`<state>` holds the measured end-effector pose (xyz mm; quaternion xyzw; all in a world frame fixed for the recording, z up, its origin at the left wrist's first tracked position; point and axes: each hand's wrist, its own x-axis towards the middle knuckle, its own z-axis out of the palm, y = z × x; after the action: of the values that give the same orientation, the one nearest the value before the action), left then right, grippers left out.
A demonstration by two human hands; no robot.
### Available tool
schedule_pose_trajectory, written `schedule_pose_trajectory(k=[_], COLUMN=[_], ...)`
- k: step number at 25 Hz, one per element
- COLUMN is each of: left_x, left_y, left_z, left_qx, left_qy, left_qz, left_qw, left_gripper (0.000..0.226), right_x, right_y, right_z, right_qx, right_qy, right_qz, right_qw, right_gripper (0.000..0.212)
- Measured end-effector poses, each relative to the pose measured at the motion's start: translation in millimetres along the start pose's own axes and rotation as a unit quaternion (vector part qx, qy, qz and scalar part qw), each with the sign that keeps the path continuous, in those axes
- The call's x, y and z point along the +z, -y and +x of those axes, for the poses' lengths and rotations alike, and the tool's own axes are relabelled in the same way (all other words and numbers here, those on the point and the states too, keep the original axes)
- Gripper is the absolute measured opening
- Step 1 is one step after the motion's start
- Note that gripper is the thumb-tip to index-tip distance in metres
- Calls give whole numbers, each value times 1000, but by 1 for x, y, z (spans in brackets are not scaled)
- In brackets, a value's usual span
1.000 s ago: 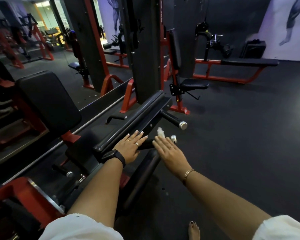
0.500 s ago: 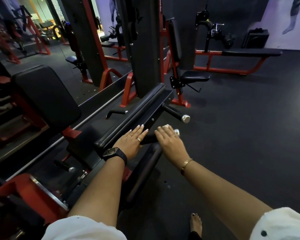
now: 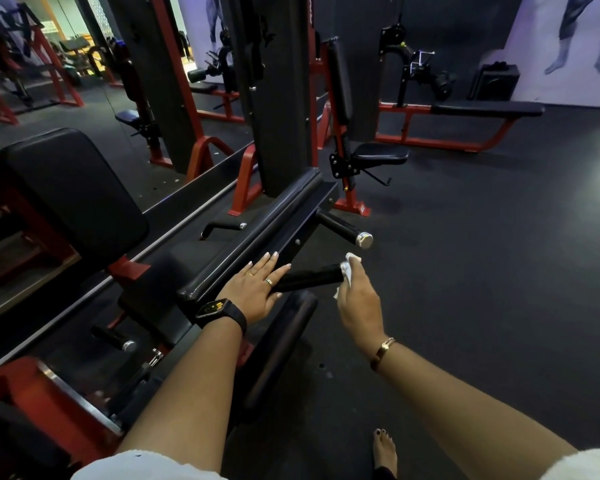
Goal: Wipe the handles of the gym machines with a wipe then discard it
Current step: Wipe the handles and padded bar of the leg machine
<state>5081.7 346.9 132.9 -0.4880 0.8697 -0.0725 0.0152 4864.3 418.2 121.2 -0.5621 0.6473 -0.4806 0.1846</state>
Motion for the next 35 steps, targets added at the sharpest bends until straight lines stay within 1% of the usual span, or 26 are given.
schedule_pose_trajectory(k=[2, 3, 5, 7, 8, 10, 12, 13, 15, 16, 18, 19, 20, 21, 22, 24, 26, 27, 29, 30, 31, 32, 35], left_x=[0, 0, 1, 1, 1, 1, 0, 0, 0, 1, 1, 1, 1, 0, 0, -1, -2, -2, -2, -2, -1, 0, 2], left_y=[0, 0, 0, 0, 1, 1, 0, 0, 0, 0, 1, 1, 1, 1, 1, 0, -1, -2, -2, -2, -2, -1, 1], left_z=[0, 0, -1, -1, -1, 0, 0, 0, -1, -1, -1, 0, 1, 1, 1, 0, -2, -2, -3, -2, -2, -1, 0], left_qx=[-2, -3, -7, -9, -10, -10, -8, -8, -7, -7, -7, -7, -6, -6, -8, -24, -42, -45, -49, -51, -52, -55, -63], left_qy=[1, 1, 1, 4, 5, 6, 4, 3, 2, 1, 6, 14, 20, 24, 21, 5, -8, -9, -10, -11, -12, -12, -5], left_qz=[0, 0, 3, 1, -1, -3, -7, -8, -12, -15, -16, -14, -10, -6, -3, -9, -20, -24, -45, -60, -73, -82, -80], left_qw=[1000, 1000, 1000, 1000, 1000, 1000, 1000, 1000, 1000, 1000, 1000, 1000, 1000, 1000, 1000, 1000, 999, 999, 998, 997, 996, 995, 995], left_gripper=[61, 61, 62, 63, 63, 63, 62, 62, 63, 63, 67, 71, 74, 77, 78, 79, 79, 79, 79, 79, 78, 78, 82], right_x=[5, 5, 3, 5, 7, 16, 22, 22, 16, 11, 5, 4, 5, 8, 15, 39, 64, 72, 65, 55, 45, 34, 18], right_y=[0, 0, -1, -8, -11, -15, -15, -13, -11, -9, -4, 0, 4, 9, 15, 27, 31, 29, 19, 12, 6, -1, -14], right_z=[5, 14, 30, 29, 21, 1, -9, -6, 12, 22, 37, 41, 43, 42, 38, 23, 2, -7, -8, -1, 6, 12, 16], right_qx=[-14, 1, 61, 103, 103, 57, -5, -30, -64, -69, -90, -124, -170, -208, -233, -275, -325, -351, -406, -437, -457, -466, -428], right_qy=[26, 48, 76, 61, 36, -15, -31, -35, -25, -9, 30, 28, 15, -3, -12, 16, 67, 85, 104, 107, 109, 97, 39], right_qz=[21, 29, 51, 78, 83, 65, 66, 73, 64, 40, -50, -121, -196, -249, -280, -287, -247, -245, -282, -310, -328, -335, -328], right_qw=[999, 998, 994, 990, 991, 996, 997, 996, 996, 997, 994, 984, 966, 946, 931, 918, 910, 900, 863, 837, 819, 813, 842], right_gripper=[46, 48, 46, 39, 37, 43, 51, 51, 42, 36, 28, 25, 23, 23, 25, 31, 41, 48, 58, 58, 54, 50, 46])
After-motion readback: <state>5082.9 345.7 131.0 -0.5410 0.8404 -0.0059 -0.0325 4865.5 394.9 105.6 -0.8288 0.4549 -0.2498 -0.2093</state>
